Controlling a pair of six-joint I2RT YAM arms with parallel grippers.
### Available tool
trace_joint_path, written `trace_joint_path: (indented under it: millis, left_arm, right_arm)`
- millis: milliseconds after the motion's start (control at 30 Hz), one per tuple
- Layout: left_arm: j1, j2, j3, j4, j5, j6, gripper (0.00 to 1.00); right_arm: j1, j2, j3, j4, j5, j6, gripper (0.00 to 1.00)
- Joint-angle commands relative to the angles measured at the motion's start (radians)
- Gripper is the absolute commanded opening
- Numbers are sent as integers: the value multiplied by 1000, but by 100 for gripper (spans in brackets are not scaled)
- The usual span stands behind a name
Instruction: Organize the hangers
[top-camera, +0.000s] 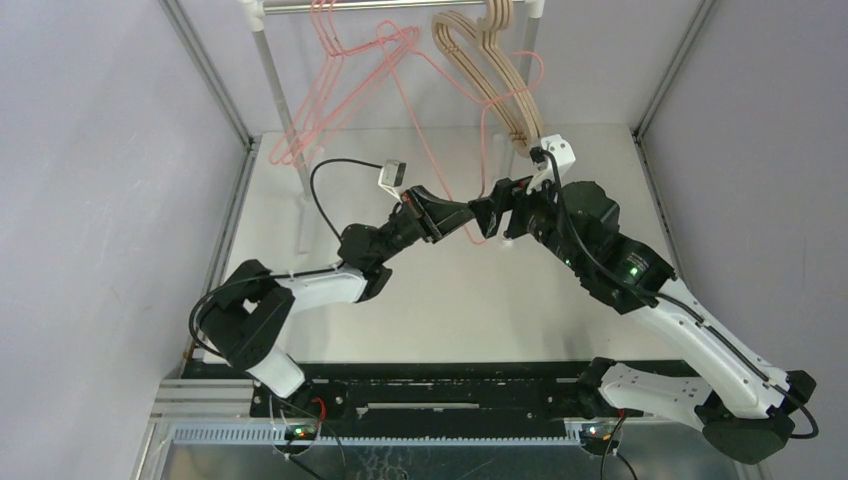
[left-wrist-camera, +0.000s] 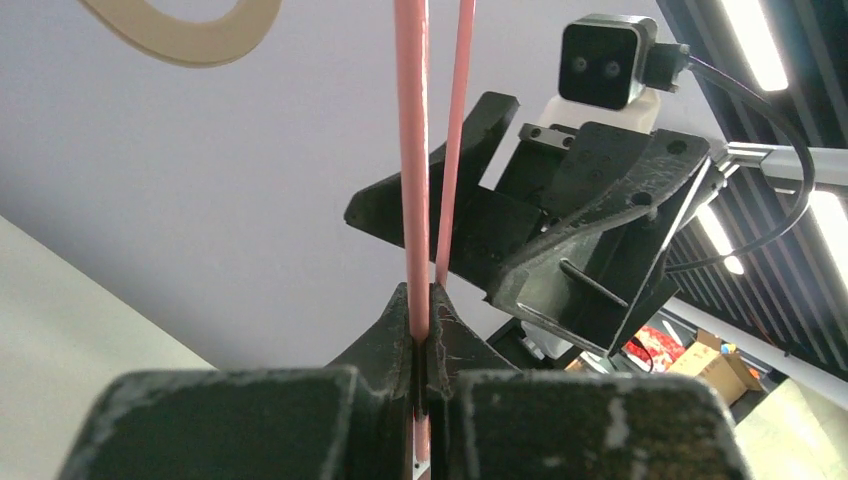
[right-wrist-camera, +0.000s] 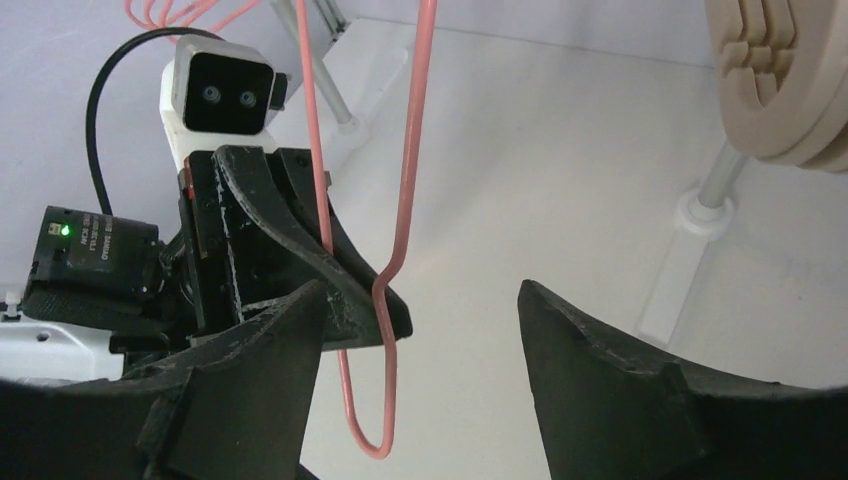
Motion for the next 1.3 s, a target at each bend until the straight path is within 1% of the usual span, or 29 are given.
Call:
trace_joint_path:
  millis: [0, 67, 233, 333, 400, 533, 567, 633, 700, 733, 867, 967, 1000, 1067, 1233, 1267]
  left_arm:
    - [-7, -62, -13, 54, 20, 12, 0]
    - [-8, -71, -22, 54, 20, 17, 0]
    - [-10, -87, -29, 54, 21, 19, 0]
    - [-10, -91, -18, 54, 30, 19, 0]
    - [-10, -96, -14, 54, 28, 20, 0]
    - [-6, -88, 1, 55, 30, 16, 0]
    - [-5, -85, 4, 54, 30, 14, 0]
    - [-5, -82, 11, 54, 30, 14, 0]
    - [-4, -76, 17, 54, 35, 12, 0]
    - [-4, -72, 21, 54, 42, 7, 0]
    - [-2, -65, 18, 52, 88, -8, 0]
    - [-2, -75, -25, 52, 120, -3, 2]
    - [-2, -81, -47, 52, 126, -3, 5]
    - [0, -95, -93, 51, 133, 3, 15]
    - [9, -158, -173, 51, 159, 32, 33]
    - [12, -176, -183, 51, 163, 39, 40]
  right_arm:
    - [-24, -1, -5, 150, -68, 12, 76]
    - [-34, 1, -13, 183, -90, 16, 73]
    - [-52, 18, -46, 236, -168, 36, 58]
    - [-54, 41, -46, 246, -207, 45, 54]
    - [-54, 51, -46, 244, -223, 51, 48]
    - [-53, 35, -66, 252, -233, 62, 44]
    - [-53, 26, -79, 261, -233, 62, 36]
    - [-54, 18, -84, 261, -242, 59, 17]
    - [-54, 19, -83, 255, -239, 54, 3]
    - [-54, 21, -82, 252, -229, 53, 0]
    - [-54, 21, -83, 255, -185, 24, 0]
    - [-56, 28, -54, 218, -110, -12, 0]
    - [-56, 41, -34, 194, -86, -26, 0]
    - [-56, 73, 4, 161, -41, -55, 0]
    - [-57, 134, 73, 89, 32, -82, 0]
    - [-58, 142, 77, 82, 46, -84, 0]
